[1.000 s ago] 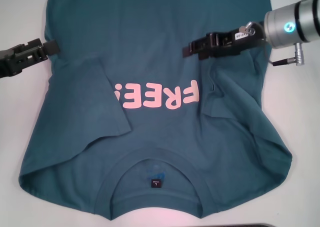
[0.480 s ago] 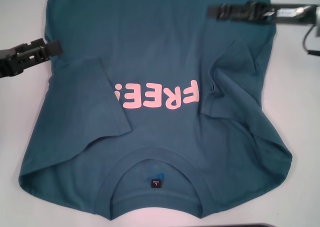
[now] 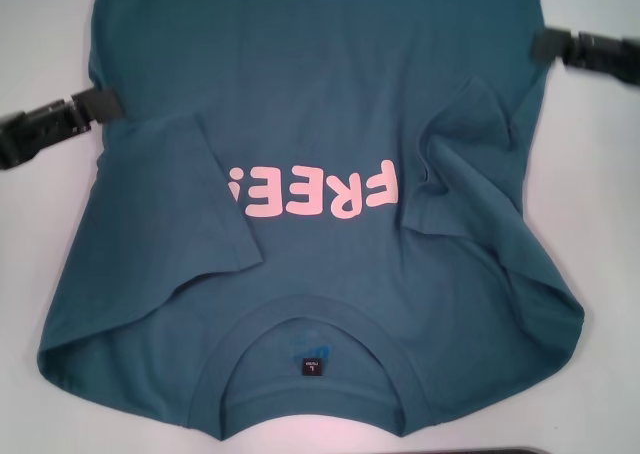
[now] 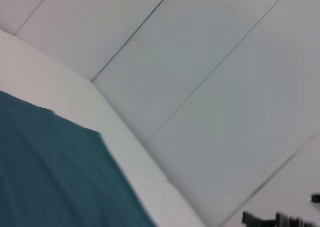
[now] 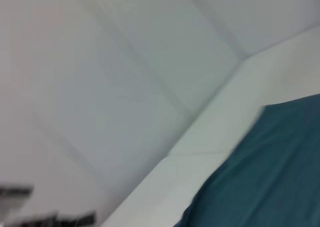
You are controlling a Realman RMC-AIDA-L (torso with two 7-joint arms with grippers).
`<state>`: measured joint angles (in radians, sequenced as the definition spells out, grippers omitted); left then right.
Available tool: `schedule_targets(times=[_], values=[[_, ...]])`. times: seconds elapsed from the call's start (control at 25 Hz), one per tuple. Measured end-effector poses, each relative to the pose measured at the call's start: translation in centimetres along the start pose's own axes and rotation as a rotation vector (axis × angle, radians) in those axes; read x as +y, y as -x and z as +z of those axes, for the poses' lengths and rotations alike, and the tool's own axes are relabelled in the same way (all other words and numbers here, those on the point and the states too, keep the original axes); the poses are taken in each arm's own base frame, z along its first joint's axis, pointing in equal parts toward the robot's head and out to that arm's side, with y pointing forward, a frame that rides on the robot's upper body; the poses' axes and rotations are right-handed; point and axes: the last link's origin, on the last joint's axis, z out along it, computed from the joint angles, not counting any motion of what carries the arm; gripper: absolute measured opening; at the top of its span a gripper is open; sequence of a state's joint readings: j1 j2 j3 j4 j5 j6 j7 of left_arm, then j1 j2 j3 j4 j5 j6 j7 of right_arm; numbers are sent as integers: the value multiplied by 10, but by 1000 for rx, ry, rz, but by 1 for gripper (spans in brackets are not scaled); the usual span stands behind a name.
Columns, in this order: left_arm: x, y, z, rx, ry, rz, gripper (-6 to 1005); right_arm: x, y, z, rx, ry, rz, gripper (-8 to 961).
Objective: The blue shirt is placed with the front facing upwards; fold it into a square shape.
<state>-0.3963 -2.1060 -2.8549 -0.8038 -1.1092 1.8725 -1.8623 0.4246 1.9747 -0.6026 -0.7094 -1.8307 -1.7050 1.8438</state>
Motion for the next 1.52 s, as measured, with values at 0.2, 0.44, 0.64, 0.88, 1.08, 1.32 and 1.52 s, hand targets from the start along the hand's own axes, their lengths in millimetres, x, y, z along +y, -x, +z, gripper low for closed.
schedule_targets(times=[0.2,0.44,0.64,0.88,1.08,1.32,1.52], values=[[18,25,-5,-93,132,-1,854,18,-31,-19,76,32,-245,762],[14,43,-24,-147,93,-282,854,27,-46,-34,196,93,-137,924],[7,56,-46,-123,-18,-565,853,25,-38,-31,205,83,-25,924],[3,71,-71,-113,-115,-729,853,26,-33,-21,208,123,-16,924],[3,79,-85,-168,-167,-755,853,25,-27,-19,206,126,10,924],[-6,86,-93,-217,-261,-763,853,25,-26,-16,199,125,26,924],[-11,84,-98,-183,-301,-763,853,24,-25,-15,184,128,35,924]])
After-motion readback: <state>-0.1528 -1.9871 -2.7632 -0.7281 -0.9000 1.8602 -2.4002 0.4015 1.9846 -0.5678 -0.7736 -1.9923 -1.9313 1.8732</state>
